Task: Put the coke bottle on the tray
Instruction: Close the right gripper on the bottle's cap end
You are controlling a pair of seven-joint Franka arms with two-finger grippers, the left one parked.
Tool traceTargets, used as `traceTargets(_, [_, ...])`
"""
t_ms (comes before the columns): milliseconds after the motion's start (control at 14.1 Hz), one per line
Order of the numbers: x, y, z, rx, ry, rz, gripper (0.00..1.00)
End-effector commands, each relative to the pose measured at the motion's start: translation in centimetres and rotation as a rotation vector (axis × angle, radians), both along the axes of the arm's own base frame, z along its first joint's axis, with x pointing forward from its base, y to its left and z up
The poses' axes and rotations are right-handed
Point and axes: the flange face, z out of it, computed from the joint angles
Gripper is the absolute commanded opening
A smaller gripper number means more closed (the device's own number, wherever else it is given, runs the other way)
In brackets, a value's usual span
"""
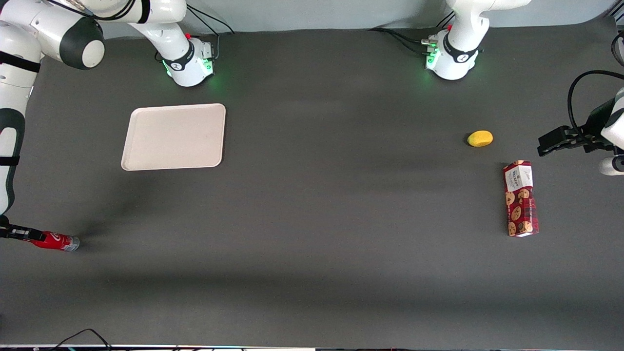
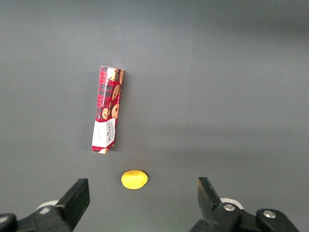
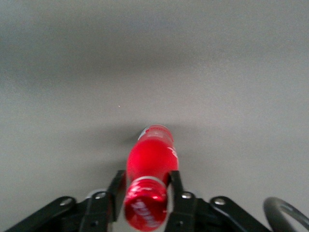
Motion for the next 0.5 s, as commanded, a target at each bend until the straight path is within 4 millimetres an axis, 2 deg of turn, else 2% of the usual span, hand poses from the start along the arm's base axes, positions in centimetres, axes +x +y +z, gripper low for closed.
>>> traceTargets(0, [0.3, 0.1, 0.4, -0.011, 0.014, 0.026, 0.04])
traceTargets(71, [0.2, 0.1, 0.4, -0.015, 0.018, 0.029, 0.0])
traceTargets(213, [0.2, 0.0, 0.5, -0.022, 0.02, 0.032, 0.0])
traceTargets(355, [0.3, 0.6, 1.9, -0.011, 0.017, 0.027, 0.0])
traceTargets(426, [-0.1, 0.9, 3.2, 0.017, 0.038, 0.021, 0.0])
